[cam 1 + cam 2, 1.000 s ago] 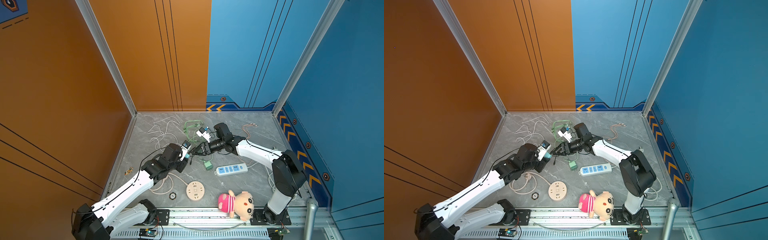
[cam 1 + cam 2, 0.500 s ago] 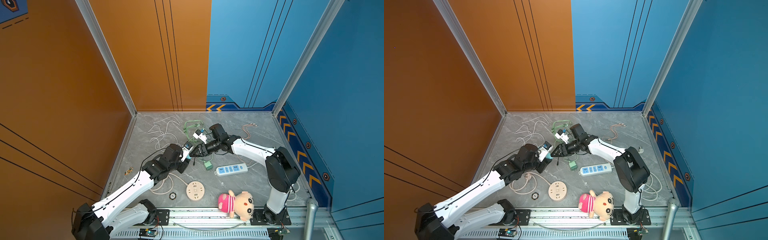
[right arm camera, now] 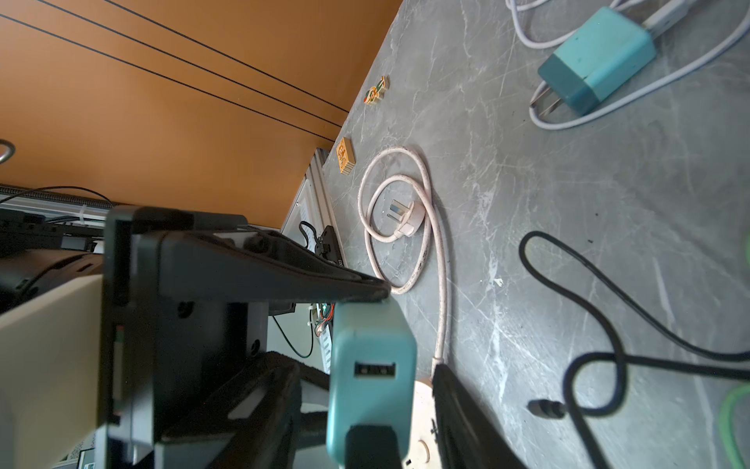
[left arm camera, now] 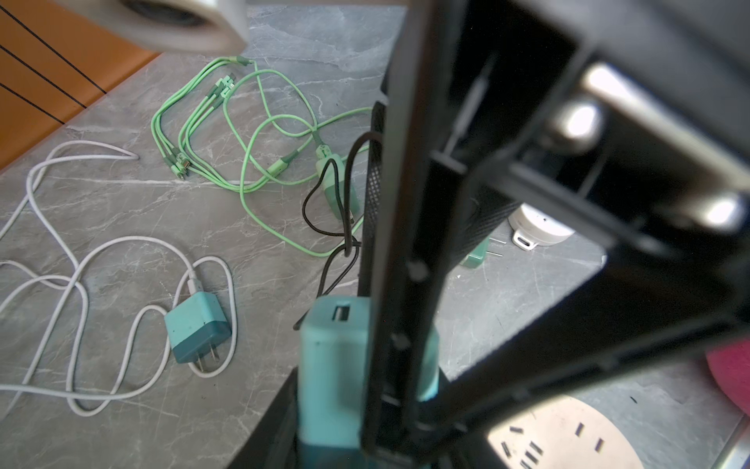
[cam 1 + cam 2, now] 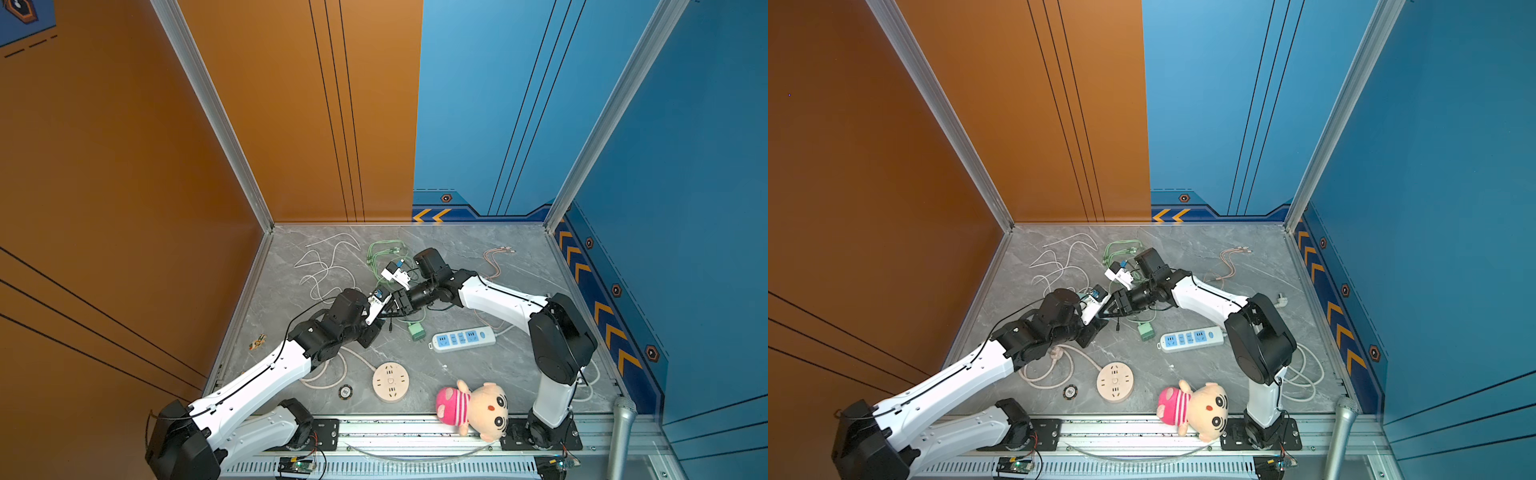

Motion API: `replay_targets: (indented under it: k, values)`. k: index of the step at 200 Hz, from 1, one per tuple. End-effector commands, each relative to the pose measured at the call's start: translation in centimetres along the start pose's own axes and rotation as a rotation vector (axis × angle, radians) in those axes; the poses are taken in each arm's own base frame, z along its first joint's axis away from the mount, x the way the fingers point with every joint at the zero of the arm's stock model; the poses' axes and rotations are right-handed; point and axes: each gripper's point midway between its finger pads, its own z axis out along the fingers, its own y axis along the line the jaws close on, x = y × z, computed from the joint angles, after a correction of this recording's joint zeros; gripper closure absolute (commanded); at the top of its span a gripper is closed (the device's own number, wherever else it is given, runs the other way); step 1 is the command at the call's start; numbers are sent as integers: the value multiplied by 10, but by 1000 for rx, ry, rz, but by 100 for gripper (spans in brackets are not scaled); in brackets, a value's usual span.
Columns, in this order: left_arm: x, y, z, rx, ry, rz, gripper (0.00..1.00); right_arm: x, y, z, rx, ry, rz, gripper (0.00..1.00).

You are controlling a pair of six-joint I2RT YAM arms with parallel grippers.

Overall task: Insert plugs into power strip
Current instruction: Pass the plug.

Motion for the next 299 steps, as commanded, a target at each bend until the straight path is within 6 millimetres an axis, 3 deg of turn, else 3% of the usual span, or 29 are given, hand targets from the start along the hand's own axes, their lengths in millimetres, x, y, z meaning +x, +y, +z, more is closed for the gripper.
replay_targets:
  k: [1, 44, 105, 165, 202, 232, 265, 299]
  values:
    - [-4, -1, -2, -2, -27, 24, 64, 7, 0, 4, -10, 44, -1, 47]
    - [-7, -6, 1, 23, -43, 18, 64, 11, -11, 9, 16, 74, 41, 50]
    - [-10, -16, 4, 80, -46, 33, 64, 3, -9, 8, 20, 65, 29, 52]
    - [-12, -17, 3, 81, -52, 37, 64, 2, -12, 9, 33, 62, 36, 67]
    - [-12, -5, 1, 16, -54, 33, 63, 8, -9, 7, 27, 80, 23, 75]
    - [-19, 14, -1, -103, -85, 4, 56, 11, -8, 5, 34, 80, 6, 85]
    - [-24, 25, -5, -186, -120, -6, 51, 18, 11, 7, 19, 91, -76, 100]
    - [-24, 36, -13, -248, -144, -26, 41, 14, 11, 1, 40, 70, -84, 100]
